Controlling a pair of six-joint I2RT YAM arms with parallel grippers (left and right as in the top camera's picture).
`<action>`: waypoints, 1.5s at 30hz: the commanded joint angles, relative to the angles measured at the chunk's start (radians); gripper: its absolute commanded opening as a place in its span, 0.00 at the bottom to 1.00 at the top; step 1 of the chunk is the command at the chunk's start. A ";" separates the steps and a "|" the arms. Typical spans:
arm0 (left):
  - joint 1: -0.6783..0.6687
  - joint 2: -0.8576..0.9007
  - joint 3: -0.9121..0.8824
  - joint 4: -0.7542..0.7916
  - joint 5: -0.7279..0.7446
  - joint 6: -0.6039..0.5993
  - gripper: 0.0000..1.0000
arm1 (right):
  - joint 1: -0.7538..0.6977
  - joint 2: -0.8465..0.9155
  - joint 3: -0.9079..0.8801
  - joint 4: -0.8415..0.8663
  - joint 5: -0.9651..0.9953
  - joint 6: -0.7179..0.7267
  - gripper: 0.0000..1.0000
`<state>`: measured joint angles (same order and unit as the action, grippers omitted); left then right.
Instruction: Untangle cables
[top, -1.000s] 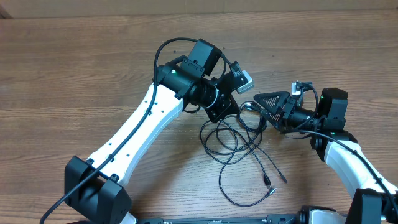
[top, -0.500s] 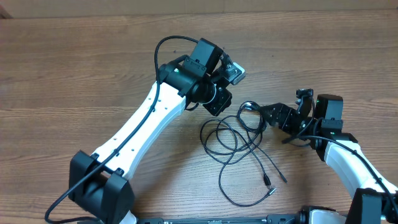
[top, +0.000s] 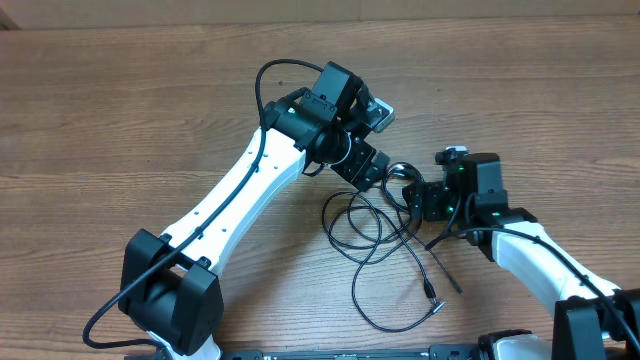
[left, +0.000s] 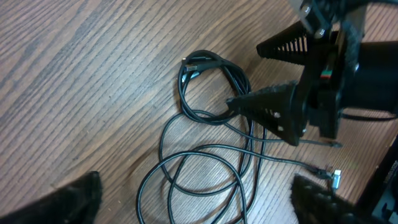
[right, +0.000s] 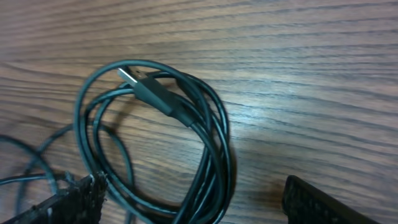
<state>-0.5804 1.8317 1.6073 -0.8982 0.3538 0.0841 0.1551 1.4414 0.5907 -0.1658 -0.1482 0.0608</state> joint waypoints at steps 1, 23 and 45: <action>0.003 0.012 0.010 0.002 -0.006 -0.003 1.00 | 0.015 0.031 0.011 0.011 0.126 -0.017 0.83; 0.003 0.012 0.010 -0.019 -0.006 -0.003 1.00 | 0.012 0.096 0.021 0.074 -0.224 -0.009 0.04; 0.003 0.012 0.010 -0.031 -0.006 -0.003 1.00 | -0.343 -0.138 0.027 0.026 -1.036 0.065 0.04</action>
<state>-0.5804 1.8317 1.6073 -0.9287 0.3538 0.0834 -0.1501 1.3220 0.5949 -0.1493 -0.9852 0.1272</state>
